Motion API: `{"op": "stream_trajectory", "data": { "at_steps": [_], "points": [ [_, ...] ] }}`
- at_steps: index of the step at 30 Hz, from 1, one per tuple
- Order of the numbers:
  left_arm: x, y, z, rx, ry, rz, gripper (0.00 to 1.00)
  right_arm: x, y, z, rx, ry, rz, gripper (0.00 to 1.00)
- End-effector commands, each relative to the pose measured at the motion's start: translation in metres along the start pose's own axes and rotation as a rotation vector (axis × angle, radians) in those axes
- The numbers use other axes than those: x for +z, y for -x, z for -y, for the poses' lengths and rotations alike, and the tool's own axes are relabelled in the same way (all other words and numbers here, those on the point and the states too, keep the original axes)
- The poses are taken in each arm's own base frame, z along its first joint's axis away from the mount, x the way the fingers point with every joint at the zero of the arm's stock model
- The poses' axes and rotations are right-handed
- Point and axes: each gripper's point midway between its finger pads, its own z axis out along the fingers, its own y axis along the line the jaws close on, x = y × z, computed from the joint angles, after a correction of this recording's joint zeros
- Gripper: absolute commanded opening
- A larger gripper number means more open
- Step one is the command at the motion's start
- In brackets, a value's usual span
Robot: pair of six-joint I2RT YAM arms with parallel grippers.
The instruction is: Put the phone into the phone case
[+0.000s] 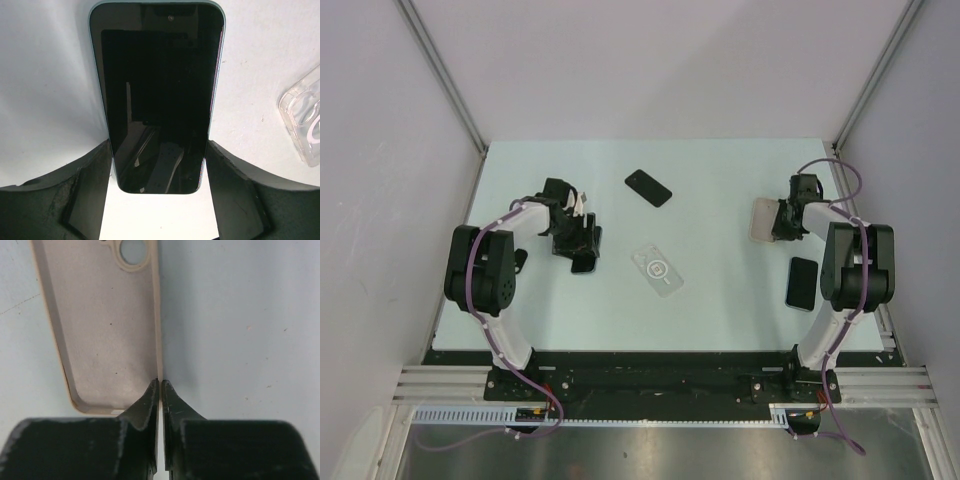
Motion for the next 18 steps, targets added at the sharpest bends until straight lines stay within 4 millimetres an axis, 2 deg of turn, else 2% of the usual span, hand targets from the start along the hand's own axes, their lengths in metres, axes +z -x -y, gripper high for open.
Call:
{"op": "stream_trajectory", "data": {
  "at_steps": [1, 3, 5, 9, 10, 11, 12, 13, 14, 15, 16, 17, 18],
  "points": [
    [0.003, -0.014, 0.0, -0.002, 0.03, -0.04, 0.65, -0.002, -0.006, -0.014, -0.074, -0.02, -0.022, 0.0],
    [0.002, -0.013, 0.007, 0.006, 0.01, -0.035, 0.65, -0.009, -0.01, -0.022, -0.082, -0.016, -0.029, 0.0],
    [0.005, -0.015, 0.015, 0.001, -0.037, -0.044, 0.65, -0.022, -0.021, -0.042, -0.125, -0.004, -0.048, 0.0],
    [0.005, -0.016, 0.019, 0.001, -0.047, -0.05, 0.65, -0.046, -0.052, -0.044, -0.149, -0.043, -0.123, 0.0],
    [0.003, -0.016, 0.021, 0.005, -0.053, -0.047, 0.65, -0.06, -0.054, -0.047, -0.15, -0.027, -0.108, 0.0],
    [0.001, -0.015, 0.024, 0.007, -0.063, -0.037, 0.65, -0.067, -0.064, -0.053, -0.17, -0.015, -0.111, 0.0],
    [0.002, -0.016, 0.025, 0.004, -0.072, -0.038, 0.65, -0.072, -0.069, -0.051, -0.16, -0.027, -0.103, 0.0],
    [0.001, -0.017, 0.027, 0.003, -0.08, -0.038, 0.65, -0.077, -0.086, -0.046, -0.157, -0.035, -0.122, 0.0],
    [0.002, -0.018, 0.027, 0.001, -0.076, -0.038, 0.65, -0.089, -0.087, -0.049, -0.151, -0.014, -0.09, 0.01],
    [0.003, -0.019, 0.028, 0.005, -0.069, -0.04, 0.64, -0.095, -0.095, -0.054, -0.135, 0.003, -0.087, 0.03],
    [0.004, -0.021, 0.031, 0.018, -0.069, -0.045, 0.64, -0.096, -0.112, -0.05, -0.135, 0.001, -0.113, 0.04],
    [0.005, -0.024, 0.034, 0.021, -0.074, -0.057, 0.64, -0.103, -0.115, -0.052, -0.128, 0.019, -0.095, 0.05],
    [0.005, -0.025, 0.037, 0.021, -0.086, -0.061, 0.64, -0.104, -0.125, -0.056, -0.137, 0.032, -0.105, 0.05]
  ]
}}
